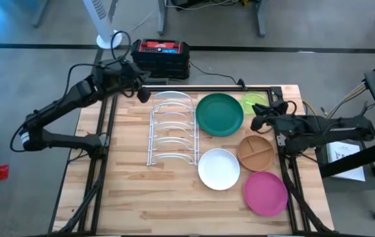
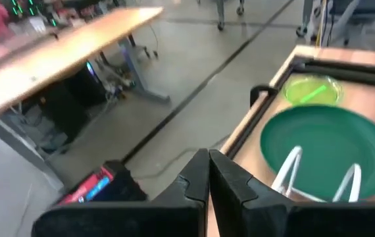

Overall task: Sort dishes
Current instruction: Put the green plate in the dish rack

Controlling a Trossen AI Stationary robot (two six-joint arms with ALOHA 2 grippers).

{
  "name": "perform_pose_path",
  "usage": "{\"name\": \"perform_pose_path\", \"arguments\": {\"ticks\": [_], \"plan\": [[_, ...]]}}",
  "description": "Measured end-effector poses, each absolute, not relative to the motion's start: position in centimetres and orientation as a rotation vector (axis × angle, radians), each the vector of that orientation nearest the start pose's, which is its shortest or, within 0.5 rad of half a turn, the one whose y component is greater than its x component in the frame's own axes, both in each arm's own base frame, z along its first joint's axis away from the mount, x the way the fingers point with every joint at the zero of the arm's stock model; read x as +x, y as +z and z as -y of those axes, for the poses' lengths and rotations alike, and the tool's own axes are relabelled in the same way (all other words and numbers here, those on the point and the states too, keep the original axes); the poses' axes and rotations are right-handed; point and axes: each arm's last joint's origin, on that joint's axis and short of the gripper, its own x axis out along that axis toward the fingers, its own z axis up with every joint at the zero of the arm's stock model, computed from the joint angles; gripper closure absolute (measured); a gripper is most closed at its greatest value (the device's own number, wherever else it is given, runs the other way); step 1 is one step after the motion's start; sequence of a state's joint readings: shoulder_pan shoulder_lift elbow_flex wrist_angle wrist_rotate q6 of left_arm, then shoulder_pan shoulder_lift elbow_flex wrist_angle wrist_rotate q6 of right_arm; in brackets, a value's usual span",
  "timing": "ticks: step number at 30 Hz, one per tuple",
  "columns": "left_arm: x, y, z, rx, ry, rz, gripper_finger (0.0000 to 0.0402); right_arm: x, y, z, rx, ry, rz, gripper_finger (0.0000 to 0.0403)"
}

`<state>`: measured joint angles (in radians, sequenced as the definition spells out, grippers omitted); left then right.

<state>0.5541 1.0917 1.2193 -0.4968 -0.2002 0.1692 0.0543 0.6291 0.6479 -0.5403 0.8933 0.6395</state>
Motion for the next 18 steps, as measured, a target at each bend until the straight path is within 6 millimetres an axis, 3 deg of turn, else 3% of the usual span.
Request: {"name": "perform_pose_path", "arguments": {"ticks": [9, 18], "plan": [[19.9, 37.7, -12.9, 0.037, 0.705, -0.53, 0.0401, 15.5, 30.4, 4.8, 0.318, -0.937, -0.373, 0.0242], [19.5, 37.0, -12.7, -0.016, 0.705, -0.596, 0.0401, 16.7, 29.7, 10.2, 0.382, -0.935, -0.545, 0.0231]]}}
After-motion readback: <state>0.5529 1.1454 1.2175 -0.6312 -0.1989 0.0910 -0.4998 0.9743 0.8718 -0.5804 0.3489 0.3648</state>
